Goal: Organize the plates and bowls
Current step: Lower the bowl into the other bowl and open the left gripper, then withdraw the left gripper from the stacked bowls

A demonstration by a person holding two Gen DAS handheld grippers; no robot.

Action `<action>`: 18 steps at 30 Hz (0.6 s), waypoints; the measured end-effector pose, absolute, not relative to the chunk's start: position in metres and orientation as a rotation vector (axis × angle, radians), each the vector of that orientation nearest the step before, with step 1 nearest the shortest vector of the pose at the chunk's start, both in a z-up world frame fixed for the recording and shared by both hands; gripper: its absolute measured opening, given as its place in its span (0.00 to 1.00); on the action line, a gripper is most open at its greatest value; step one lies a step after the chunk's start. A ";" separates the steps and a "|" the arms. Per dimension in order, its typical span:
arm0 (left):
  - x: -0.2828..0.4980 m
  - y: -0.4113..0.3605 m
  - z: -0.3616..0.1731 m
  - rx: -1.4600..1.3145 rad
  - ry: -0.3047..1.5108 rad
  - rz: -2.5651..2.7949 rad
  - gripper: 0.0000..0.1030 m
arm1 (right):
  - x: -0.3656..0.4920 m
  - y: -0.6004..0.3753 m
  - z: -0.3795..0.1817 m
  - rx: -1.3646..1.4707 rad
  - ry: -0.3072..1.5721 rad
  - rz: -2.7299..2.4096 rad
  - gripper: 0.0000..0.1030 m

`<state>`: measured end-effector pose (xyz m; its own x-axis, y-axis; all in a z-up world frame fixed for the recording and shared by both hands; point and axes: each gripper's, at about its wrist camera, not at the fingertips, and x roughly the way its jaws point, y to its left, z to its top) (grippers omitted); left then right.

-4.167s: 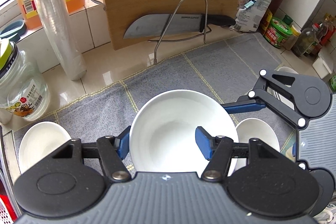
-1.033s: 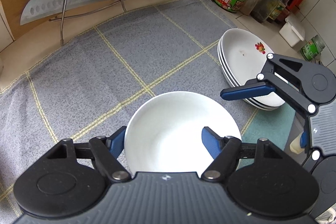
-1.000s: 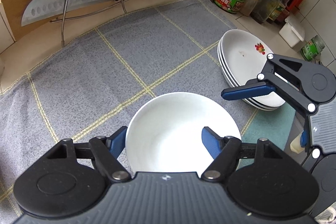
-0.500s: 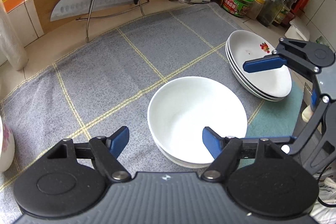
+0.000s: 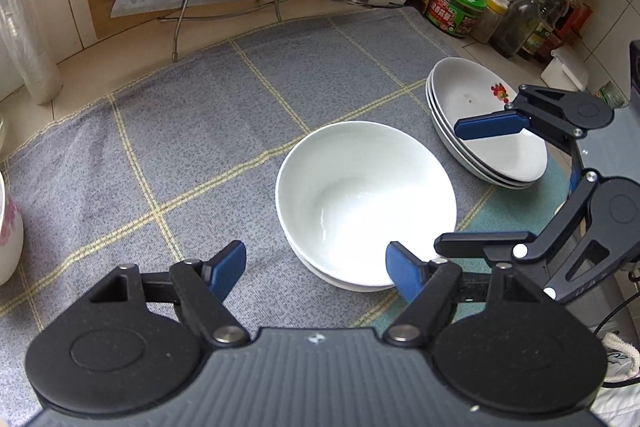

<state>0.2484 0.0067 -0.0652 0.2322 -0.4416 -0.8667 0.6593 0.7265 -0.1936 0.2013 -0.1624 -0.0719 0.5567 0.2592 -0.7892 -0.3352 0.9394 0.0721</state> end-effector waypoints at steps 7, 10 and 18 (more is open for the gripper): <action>0.246 0.005 -0.065 0.237 1.101 -0.770 0.74 | 0.197 -0.170 -0.073 -0.065 0.914 0.343 0.97; 0.246 0.003 -0.066 0.240 1.103 -0.770 0.74 | 0.195 -0.172 -0.074 -0.060 0.910 0.339 0.97; 0.241 0.004 -0.060 0.216 1.091 -0.756 0.77 | 0.189 -0.173 -0.070 -0.063 0.892 0.321 0.97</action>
<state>0.2407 0.0036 -0.0601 0.2438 -0.4468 -0.8608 0.6494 0.7344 -0.1972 0.1891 -0.1732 -0.0704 0.5838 0.2488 -0.7728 -0.3005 0.9505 0.0790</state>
